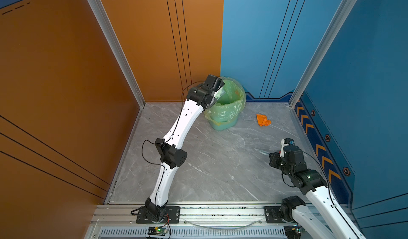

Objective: Sweep away the paper scraps from the table
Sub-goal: 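Tip the dustpan over the green bin with the left gripper to empty it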

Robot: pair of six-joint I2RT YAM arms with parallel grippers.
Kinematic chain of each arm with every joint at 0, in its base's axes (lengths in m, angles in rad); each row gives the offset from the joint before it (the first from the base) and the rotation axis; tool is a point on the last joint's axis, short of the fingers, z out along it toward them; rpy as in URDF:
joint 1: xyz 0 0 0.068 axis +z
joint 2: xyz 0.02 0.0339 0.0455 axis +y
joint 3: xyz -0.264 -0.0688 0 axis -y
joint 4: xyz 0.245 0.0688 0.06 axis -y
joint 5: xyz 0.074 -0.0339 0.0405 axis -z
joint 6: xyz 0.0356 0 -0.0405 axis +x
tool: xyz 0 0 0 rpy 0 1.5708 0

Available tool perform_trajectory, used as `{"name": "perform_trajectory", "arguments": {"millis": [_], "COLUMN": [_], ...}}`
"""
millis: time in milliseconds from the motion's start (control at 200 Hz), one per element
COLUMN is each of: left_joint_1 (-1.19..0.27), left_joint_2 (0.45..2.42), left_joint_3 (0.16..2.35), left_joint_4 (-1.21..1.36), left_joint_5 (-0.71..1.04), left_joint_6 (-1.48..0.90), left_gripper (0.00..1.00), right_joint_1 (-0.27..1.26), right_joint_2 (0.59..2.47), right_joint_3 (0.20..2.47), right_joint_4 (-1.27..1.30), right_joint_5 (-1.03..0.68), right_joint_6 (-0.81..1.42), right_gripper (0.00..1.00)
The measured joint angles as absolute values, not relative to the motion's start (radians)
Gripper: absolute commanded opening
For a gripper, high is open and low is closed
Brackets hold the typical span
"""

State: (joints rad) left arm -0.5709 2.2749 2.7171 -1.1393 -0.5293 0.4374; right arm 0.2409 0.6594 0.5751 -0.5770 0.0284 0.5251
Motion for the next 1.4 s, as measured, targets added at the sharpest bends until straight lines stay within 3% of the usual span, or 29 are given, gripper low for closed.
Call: {"name": "perform_trajectory", "arguments": {"millis": [656,1397], "left_joint_1": [-0.631,-0.649], "left_joint_2": [2.29,2.293], "left_joint_3": [2.683,2.643], "left_joint_4": [-0.955,-0.83], "left_joint_5": [-0.76,-0.849], "left_joint_6": [0.805,1.021], "left_gripper": [0.0,0.0], "right_joint_1": [0.234,0.222], "right_joint_2": [0.628,0.624], "right_joint_3": [0.545,0.538], "right_joint_4": [-0.585,-0.585], "right_joint_5": [0.022,0.017], "right_joint_6": [0.525,0.525], "right_gripper": [0.0,0.0]}}
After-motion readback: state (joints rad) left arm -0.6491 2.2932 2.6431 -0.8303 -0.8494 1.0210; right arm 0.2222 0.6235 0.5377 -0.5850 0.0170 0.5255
